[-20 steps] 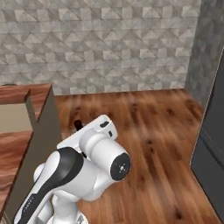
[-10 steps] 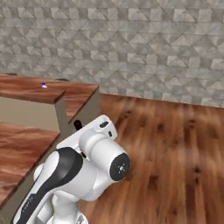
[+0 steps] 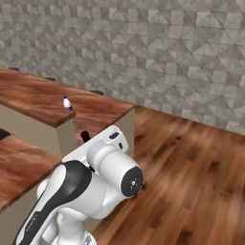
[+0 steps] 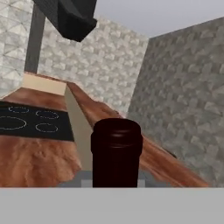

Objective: Move the drinks to the dining counter.

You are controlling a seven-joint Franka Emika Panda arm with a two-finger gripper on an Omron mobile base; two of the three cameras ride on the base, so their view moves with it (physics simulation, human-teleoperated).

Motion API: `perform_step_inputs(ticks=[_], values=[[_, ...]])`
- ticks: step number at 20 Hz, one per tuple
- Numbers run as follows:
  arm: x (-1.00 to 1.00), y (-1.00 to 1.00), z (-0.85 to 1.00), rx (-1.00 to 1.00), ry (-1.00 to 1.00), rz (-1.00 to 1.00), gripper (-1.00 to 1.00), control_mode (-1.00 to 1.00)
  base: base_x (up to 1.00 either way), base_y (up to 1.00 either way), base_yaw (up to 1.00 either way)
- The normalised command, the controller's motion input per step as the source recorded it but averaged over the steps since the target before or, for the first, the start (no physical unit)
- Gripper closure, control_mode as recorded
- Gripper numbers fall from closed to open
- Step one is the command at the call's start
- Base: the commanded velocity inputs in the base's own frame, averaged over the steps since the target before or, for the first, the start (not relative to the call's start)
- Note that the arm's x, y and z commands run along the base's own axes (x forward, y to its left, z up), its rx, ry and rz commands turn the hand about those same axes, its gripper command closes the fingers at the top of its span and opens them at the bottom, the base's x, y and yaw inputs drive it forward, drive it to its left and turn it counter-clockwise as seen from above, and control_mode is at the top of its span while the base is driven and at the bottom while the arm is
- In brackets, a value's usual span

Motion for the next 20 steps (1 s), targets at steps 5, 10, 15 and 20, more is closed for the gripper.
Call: perform_step_inputs(ticks=[5,10,15,20], values=[[0.00,0.00,0.00,0.00,0.00,0.00,1.00,1.00,0.99,-0.48,0.43],[0.00,0.00,0.00,0.00,0.00,0.00,1.00,1.00,0.94,-0.43,0.43],[0.00,0.00,0.00,0.00,0.00,0.00,1.00,1.00,0.92,-0.43,0.44],[0.00,0.00,0.00,0.00,0.00,0.00,1.00,1.00,0.78,-0.47,0.44]])
